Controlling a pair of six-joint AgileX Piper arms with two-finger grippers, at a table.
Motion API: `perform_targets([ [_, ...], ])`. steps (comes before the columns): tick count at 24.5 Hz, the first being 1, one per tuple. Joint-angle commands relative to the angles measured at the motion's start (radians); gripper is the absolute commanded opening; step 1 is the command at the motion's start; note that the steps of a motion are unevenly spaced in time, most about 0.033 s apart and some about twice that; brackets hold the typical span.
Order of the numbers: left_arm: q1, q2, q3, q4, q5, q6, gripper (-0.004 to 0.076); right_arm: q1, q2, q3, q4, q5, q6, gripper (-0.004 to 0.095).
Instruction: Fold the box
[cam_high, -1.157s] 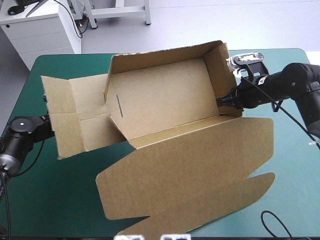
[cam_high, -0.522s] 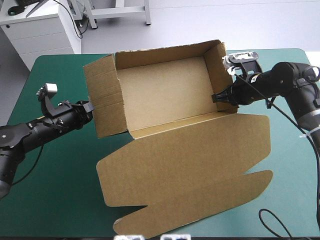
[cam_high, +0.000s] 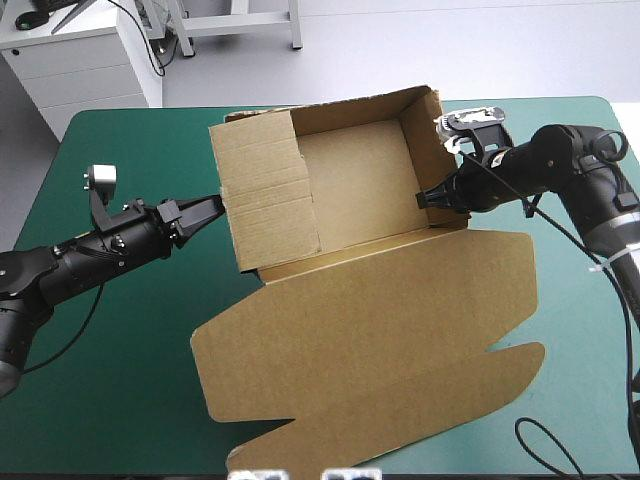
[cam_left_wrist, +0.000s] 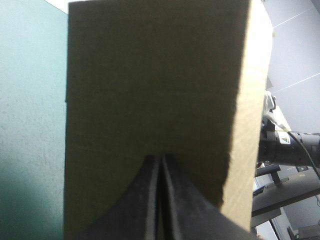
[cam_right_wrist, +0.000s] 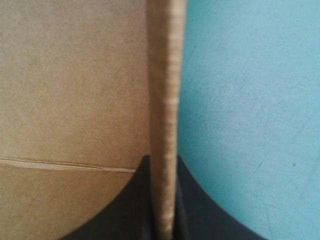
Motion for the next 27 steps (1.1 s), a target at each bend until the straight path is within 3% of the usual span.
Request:
perform_targets([
  [1, -0.005, -0.02, -0.033, -0.085, 0.037, 0.005, -0.0006, 0.003, -0.028, -0.026, 0.035, -0.042, 0.005, -0.0008],
  [7, -0.005, -0.02, -0.033, -0.085, 0.097, 0.087, 0.0027, 0.003, -0.027, -0.026, 0.035, -0.042, 0.002, -0.0008],
  [9, -0.005, -0.02, -0.041, -0.082, 0.112, 0.105, 0.0102, 0.003, -0.027, -0.026, 0.033, -0.042, 0.002, -0.0008],
  [15, -0.005, -0.02, -0.045, -0.095, 0.122, 0.107, 0.044, 0.003, -0.027, -0.026, 0.017, -0.042, -0.002, -0.0008],
  [27, -0.005, -0.02, -0.045, -0.062, 0.124, 0.092, 0.0438, 0.003, -0.027, -0.026, 0.005, -0.043, 0.004, -0.0008],
])
